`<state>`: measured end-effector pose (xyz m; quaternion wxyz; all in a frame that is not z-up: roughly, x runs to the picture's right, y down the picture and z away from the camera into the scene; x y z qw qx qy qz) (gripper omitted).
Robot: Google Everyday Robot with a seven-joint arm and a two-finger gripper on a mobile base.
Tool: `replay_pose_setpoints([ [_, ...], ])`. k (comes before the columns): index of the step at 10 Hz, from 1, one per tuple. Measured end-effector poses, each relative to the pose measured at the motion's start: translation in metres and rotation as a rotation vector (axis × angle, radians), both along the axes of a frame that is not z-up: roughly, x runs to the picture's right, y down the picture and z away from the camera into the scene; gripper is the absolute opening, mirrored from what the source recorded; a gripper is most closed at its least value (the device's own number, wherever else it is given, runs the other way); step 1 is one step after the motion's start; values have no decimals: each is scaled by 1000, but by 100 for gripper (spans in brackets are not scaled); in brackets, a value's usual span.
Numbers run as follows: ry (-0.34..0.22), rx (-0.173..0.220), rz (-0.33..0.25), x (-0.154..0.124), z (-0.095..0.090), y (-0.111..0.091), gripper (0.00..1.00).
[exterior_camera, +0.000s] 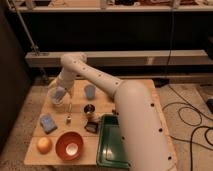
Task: Wipe red bowl with towel
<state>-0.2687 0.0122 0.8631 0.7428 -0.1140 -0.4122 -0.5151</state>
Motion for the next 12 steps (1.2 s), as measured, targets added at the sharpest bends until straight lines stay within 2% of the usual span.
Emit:
replay_pose_setpoints([
  [1, -7, -8, 5, -2, 3, 4, 59],
  [4, -45, -4, 61, 3, 1, -3, 28],
  [6, -80, 16, 86, 0, -11, -15, 8],
  [7, -93, 24, 93, -1, -17, -21, 2],
  [9, -118, 36, 113, -4, -22, -26, 0],
  [10, -173, 52, 174, 1, -32, -34, 0],
  [12, -224, 47, 222, 11, -52, -47, 0],
])
